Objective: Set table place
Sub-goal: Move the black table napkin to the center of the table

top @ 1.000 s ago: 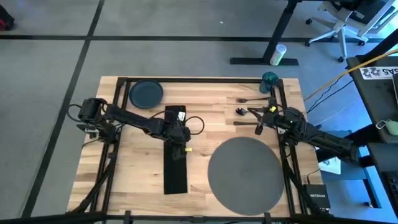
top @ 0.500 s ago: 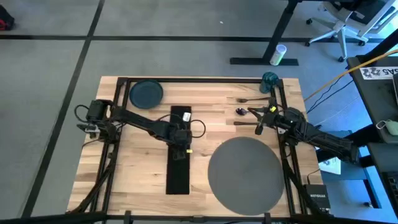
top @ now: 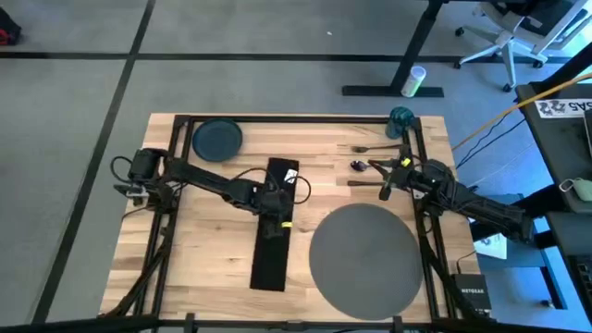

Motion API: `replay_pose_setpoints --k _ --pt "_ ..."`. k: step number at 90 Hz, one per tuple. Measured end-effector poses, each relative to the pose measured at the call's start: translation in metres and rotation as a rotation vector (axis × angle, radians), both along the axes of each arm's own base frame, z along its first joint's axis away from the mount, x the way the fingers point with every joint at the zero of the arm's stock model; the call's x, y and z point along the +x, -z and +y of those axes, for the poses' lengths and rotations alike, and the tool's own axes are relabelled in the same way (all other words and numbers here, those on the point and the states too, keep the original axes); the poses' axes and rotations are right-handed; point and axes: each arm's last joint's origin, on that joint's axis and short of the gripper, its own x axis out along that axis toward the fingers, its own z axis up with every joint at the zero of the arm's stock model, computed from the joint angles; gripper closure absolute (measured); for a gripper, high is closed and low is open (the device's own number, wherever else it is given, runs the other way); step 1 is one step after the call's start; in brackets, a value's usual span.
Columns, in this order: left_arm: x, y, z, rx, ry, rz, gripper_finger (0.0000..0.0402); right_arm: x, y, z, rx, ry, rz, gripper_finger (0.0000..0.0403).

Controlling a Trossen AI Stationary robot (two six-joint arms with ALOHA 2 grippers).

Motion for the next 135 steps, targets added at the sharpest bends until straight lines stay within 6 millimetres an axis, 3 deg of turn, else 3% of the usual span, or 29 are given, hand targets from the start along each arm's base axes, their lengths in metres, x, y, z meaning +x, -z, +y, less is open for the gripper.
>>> replay_pose_setpoints --k 11,26,44,66,96,135 --pt "-0.013 -0.004 -0.024 -0.017 0.041 0.111 0.0402 0.000 0.000 0.000 0.000 0.000 0.000 0.0402" --pt "-0.023 -0.003 -0.057 -0.090 0.066 0.139 0.0402 0.000 0.000 0.000 0.000 0.000 0.000 0.0402" --pt "-0.022 -0.001 -0.069 -0.118 0.038 0.096 0.0402 0.000 0.000 0.000 0.000 0.000 0.000 0.0402" --pt "-0.008 0.008 -0.067 -0.136 0.028 0.024 0.0402 0.000 0.000 0.001 0.171 -0.012 -0.071 0.0402" --pt "0.015 0.029 -0.064 -0.159 0.025 -0.079 0.0402 0.000 -0.004 0.000 0.160 -0.012 -0.109 0.0402" --pt "0.034 0.028 -0.020 -0.083 -0.021 -0.178 0.0402 0.001 -0.005 0.001 0.160 -0.047 -0.117 0.0402"
